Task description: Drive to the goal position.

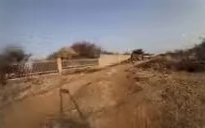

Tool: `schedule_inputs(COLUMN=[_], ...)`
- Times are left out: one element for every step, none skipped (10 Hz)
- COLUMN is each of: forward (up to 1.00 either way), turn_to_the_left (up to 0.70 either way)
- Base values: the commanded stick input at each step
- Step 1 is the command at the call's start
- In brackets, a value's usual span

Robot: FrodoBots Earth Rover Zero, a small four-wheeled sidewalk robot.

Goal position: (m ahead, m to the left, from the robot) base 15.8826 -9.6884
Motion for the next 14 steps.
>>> schedule_inputs(forward=[0.70, 0.70, 0.70, 0.70, 0.70, 0.70, 0.70, 0.70, 0.70, 0.70, 0.70, 0.70, 0.70, 0.70], turn_to_the_left=[0.00, 0.00, -0.02, -0.08, -0.13, -0.35, -0.11, 0.00, 0.00, 0.00, 0.00, 0.00, 0.00, 0.00])
